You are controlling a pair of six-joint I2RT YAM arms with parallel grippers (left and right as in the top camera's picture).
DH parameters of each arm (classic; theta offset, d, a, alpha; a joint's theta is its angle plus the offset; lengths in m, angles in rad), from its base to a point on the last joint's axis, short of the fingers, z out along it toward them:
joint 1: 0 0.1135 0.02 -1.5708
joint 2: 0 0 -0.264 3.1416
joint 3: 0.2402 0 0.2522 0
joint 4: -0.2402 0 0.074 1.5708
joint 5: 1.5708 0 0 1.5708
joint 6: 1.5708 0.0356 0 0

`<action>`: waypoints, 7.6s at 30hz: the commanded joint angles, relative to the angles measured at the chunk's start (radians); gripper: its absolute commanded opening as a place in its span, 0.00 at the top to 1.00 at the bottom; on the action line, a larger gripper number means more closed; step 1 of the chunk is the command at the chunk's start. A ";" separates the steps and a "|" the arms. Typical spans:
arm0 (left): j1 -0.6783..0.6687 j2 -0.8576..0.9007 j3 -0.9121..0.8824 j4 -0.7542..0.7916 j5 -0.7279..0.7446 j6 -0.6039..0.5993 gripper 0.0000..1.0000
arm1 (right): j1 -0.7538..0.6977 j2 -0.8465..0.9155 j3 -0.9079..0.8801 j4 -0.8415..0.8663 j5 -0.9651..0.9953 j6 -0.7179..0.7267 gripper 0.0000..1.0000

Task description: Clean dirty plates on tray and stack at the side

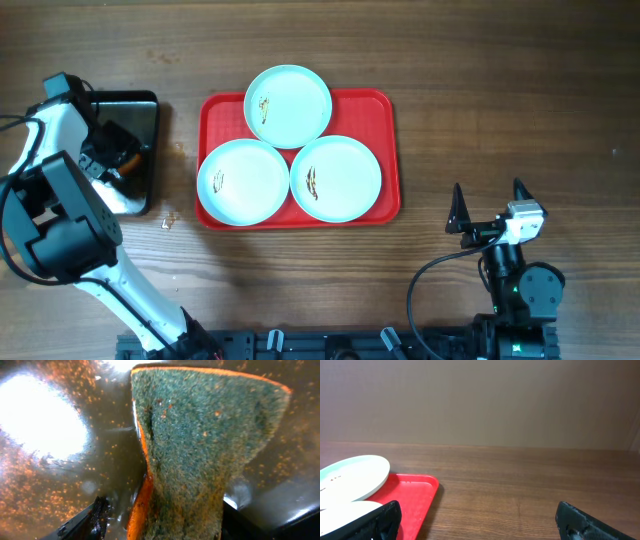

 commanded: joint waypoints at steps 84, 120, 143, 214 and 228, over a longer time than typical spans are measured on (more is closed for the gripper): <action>0.002 -0.427 -0.259 0.235 0.240 0.371 0.96 | 0.004 -0.002 -0.002 0.003 0.008 -0.014 0.00; 0.020 -0.523 -0.267 0.323 0.030 0.371 0.96 | 0.004 -0.002 -0.002 0.003 0.008 -0.014 0.00; 0.037 -0.598 -0.227 0.304 0.114 0.367 0.96 | 0.004 -0.002 -0.002 0.003 0.008 -0.014 0.00; -0.411 -0.446 -0.285 -0.055 0.205 0.005 0.56 | 0.415 1.460 1.619 -1.032 -0.422 0.276 0.00; -0.333 -0.449 -0.287 -0.106 0.285 0.109 0.34 | 0.688 2.008 1.706 -0.755 -0.164 0.395 0.56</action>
